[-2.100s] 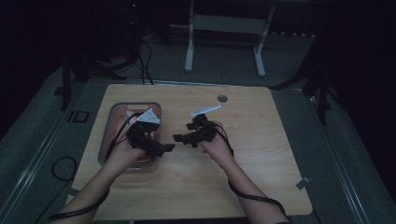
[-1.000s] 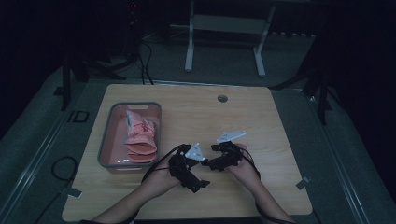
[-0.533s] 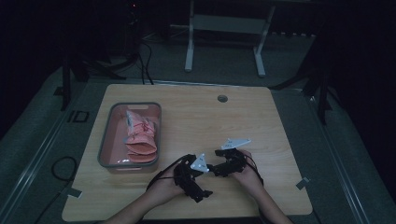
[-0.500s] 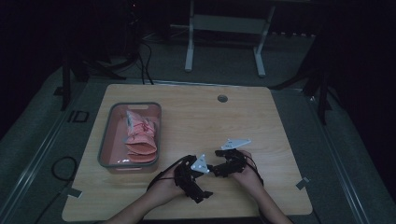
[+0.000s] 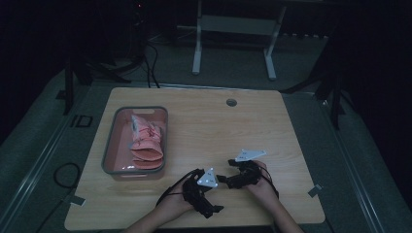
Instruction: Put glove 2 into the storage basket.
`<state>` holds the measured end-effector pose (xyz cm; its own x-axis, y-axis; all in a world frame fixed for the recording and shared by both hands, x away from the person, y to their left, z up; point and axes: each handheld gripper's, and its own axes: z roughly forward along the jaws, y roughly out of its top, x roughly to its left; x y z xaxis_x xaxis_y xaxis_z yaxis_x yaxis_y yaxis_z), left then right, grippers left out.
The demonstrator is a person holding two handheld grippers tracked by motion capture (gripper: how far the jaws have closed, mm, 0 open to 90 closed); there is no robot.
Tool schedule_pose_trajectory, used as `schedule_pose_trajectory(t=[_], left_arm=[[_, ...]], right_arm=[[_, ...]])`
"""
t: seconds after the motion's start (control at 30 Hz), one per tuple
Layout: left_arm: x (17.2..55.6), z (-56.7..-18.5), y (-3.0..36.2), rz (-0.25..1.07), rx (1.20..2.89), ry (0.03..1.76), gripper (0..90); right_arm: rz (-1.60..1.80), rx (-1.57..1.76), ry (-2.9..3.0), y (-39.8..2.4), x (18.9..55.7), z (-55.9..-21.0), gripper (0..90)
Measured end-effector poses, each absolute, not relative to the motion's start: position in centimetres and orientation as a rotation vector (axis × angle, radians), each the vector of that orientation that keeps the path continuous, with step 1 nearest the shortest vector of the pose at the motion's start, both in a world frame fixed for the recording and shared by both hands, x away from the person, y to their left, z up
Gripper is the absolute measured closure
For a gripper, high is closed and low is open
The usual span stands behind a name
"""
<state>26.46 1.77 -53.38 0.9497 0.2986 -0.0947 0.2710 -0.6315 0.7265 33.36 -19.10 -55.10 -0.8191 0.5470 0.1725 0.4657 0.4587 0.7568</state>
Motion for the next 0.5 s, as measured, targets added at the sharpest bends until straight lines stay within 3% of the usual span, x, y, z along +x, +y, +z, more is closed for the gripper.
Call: schedule_pose_trajectory(t=[0.5], left_arm=[[26.8, -55.2, 2.4, 0.001, 2.244, 0.453, 1.5]], right_arm=[[1.294, 0.917, 2.58, -19.4, 33.5, -55.4, 14.3]])
